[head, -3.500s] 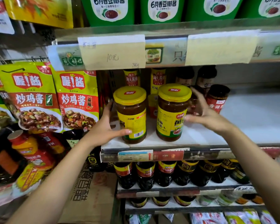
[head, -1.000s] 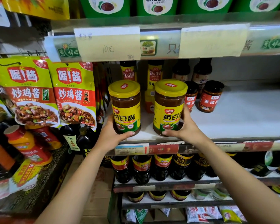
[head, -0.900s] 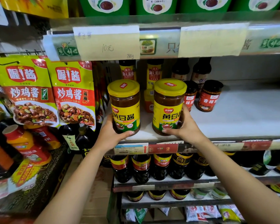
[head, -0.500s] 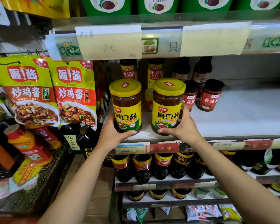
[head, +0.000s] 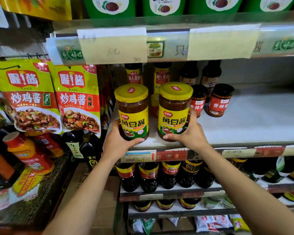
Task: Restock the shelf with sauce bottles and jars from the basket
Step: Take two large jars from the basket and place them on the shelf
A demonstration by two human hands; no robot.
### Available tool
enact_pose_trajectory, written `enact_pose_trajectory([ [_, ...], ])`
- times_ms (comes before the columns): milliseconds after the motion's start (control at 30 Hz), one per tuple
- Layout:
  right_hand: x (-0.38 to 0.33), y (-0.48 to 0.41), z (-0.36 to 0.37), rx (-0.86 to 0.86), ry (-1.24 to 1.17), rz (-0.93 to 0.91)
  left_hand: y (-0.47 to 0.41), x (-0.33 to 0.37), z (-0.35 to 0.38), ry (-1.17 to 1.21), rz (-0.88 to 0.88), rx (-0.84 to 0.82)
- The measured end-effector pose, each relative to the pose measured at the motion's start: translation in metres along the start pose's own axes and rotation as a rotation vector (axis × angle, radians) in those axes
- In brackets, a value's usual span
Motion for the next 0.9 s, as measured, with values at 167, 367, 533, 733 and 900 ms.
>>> enact_pose_trajectory([
  [167,0.002,-0.002,-0.002,-0.010,-0.033,0.015,0.001,0.001,0.000,0.003,0.002,0.012],
  [367,0.004,0.001,-0.005,0.000,-0.055,0.017,0.002,0.001,0.000,0.007,0.000,-0.006],
  [533,0.006,0.005,-0.010,0.022,-0.075,0.010,0.001,0.000,-0.001,-0.014,-0.013,-0.008],
  [733,0.008,0.004,-0.013,-0.006,-0.081,0.011,0.001,0.002,-0.001,-0.026,-0.010,-0.015],
  [900,0.010,0.003,-0.015,-0.029,-0.089,0.011,0.003,0.004,0.000,-0.044,-0.004,-0.002],
])
Point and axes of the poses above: each hand's wrist, its own y-axis away from the middle knuckle, its own z-axis out of the palm, x = y × z, the point moved 2 cm from there along -y, towards the middle knuckle, and after that the axes turned 8 degrees about -x, right-handed, at the moved point
